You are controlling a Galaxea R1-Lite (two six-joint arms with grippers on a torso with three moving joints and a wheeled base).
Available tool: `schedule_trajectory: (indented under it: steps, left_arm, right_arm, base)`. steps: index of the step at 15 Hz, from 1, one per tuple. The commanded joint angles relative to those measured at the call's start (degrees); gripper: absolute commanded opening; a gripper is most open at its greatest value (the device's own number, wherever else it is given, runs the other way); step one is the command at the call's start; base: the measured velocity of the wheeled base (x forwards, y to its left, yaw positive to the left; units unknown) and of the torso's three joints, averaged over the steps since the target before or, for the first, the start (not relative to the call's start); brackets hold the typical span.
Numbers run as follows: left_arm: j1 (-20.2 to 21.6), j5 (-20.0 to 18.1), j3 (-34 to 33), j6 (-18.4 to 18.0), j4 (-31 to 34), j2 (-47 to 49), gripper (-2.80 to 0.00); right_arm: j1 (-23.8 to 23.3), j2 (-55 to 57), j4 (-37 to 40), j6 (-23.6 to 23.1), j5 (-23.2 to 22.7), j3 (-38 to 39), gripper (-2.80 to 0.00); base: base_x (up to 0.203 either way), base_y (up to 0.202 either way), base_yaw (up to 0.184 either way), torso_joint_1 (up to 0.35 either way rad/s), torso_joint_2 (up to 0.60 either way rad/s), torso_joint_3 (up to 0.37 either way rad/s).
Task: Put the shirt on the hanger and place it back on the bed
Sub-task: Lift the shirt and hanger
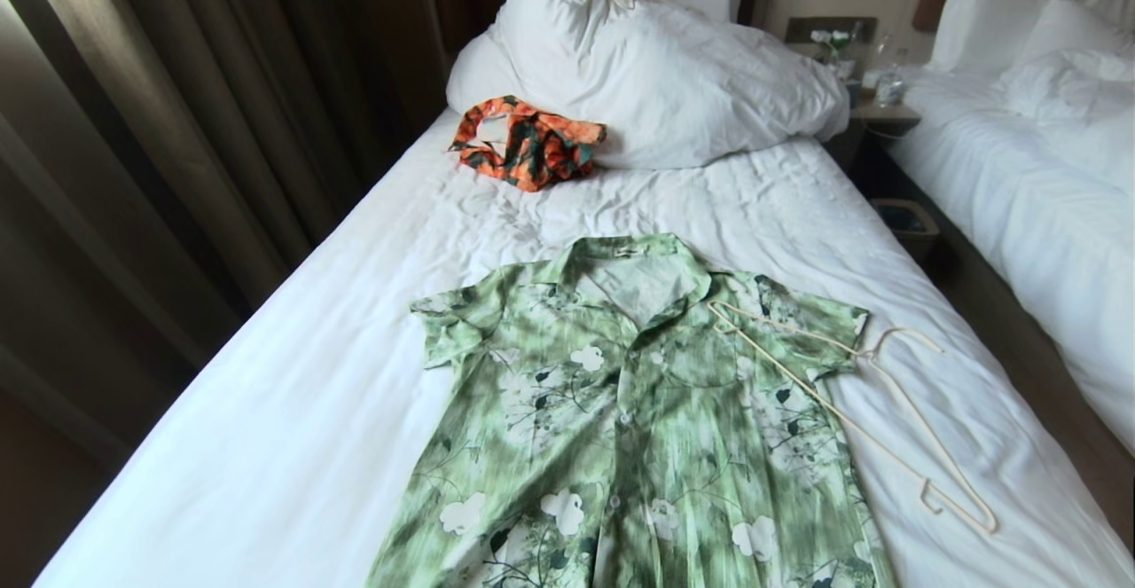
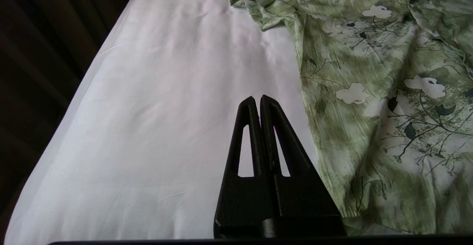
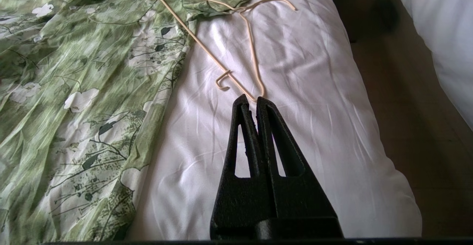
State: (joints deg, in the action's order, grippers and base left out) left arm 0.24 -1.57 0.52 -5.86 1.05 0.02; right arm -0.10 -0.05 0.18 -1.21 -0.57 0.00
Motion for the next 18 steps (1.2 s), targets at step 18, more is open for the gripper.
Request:
schedule_trajectory:
  steps: [18]
  left_arm:
    - [0.0,0.0,0.0,0.0,0.0,-0.1,-2.80]
  right_arm:
    - [0.3,25.2,4.2,-2.9,-6.4,-15.0,-2.80]
  base:
    - [0.000,0.000,0.000,0.000,0.00,0.000]
